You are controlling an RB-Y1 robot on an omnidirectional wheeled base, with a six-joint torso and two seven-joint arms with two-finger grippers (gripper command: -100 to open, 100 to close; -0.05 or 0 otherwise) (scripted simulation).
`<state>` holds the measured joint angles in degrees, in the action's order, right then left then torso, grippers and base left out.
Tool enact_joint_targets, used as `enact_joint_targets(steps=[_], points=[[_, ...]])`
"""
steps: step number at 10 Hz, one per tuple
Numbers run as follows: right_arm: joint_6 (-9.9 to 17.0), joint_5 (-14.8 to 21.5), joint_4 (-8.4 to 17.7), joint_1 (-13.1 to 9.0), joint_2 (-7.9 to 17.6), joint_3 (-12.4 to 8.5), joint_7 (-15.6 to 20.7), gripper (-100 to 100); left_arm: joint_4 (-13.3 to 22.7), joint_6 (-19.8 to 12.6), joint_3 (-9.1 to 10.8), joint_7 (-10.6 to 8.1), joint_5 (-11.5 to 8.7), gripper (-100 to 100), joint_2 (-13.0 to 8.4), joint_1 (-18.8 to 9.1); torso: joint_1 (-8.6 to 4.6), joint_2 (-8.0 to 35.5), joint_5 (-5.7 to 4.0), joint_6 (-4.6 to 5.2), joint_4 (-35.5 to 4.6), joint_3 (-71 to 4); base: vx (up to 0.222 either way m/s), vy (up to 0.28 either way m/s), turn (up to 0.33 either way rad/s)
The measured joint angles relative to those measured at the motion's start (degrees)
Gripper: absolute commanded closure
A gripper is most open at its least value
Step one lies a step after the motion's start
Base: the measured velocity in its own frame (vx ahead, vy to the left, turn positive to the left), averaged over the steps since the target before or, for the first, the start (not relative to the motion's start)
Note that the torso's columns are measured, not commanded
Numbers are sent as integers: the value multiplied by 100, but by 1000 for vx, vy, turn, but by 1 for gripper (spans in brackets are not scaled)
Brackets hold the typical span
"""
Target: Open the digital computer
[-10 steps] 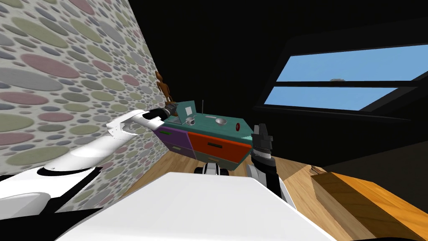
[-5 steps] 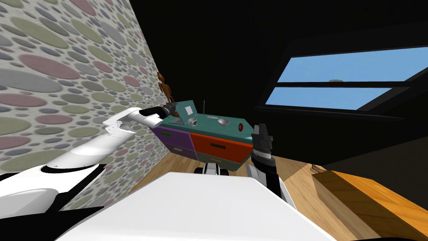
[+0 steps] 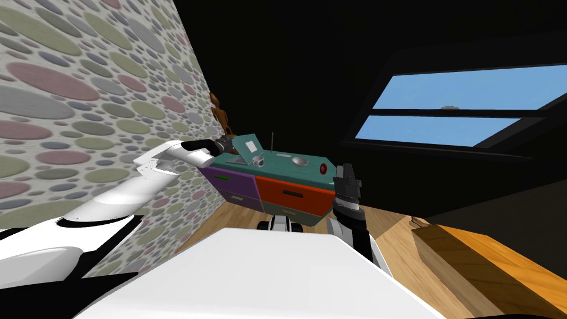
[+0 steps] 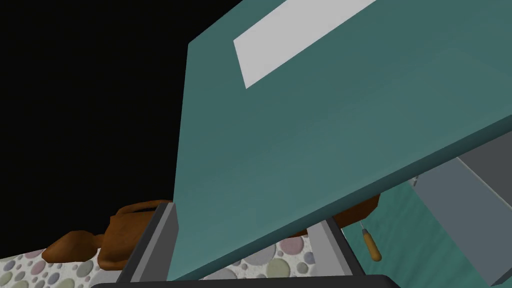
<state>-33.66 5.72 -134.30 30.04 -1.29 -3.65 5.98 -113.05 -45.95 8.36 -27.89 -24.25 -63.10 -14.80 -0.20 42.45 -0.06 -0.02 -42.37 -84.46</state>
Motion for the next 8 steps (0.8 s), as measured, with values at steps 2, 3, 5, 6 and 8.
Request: enact_joint_targets(steps=[2, 3, 5, 6, 8], points=[[0, 0, 0, 0, 0, 0, 0, 0, 125, -49, 34, -155, -216, 100, 142, -47, 24, 1, 5, -2, -2, 0, -1, 94, -13], [0, 0, 0, 0, 0, 0, 0, 0, 129, -91, 68, -258, -289, 100, 229, -40, 23, 4, 7, -6, -2, 2, -2, 93, 1], [0, 0, 0, 0, 1, 0, 0, 0, 319, -133, 112, -467, -586, 100, 400, -114, 29, -1, 8, -8, -1, -2, 0, 94, 0], [0, 0, 0, 0, 1, -1, 0, 0, 337, -179, 136, -576, -651, 100, 499, -115, 20, -3, 4, -5, -1, -2, 3, 116, -3], [0, 0, 0, 0, 0, 0, 0, 0, 398, -219, 190, -724, -823, 100, 615, -83, 3, 1, -4, -2, -6, -2, -1, 56, 0]])
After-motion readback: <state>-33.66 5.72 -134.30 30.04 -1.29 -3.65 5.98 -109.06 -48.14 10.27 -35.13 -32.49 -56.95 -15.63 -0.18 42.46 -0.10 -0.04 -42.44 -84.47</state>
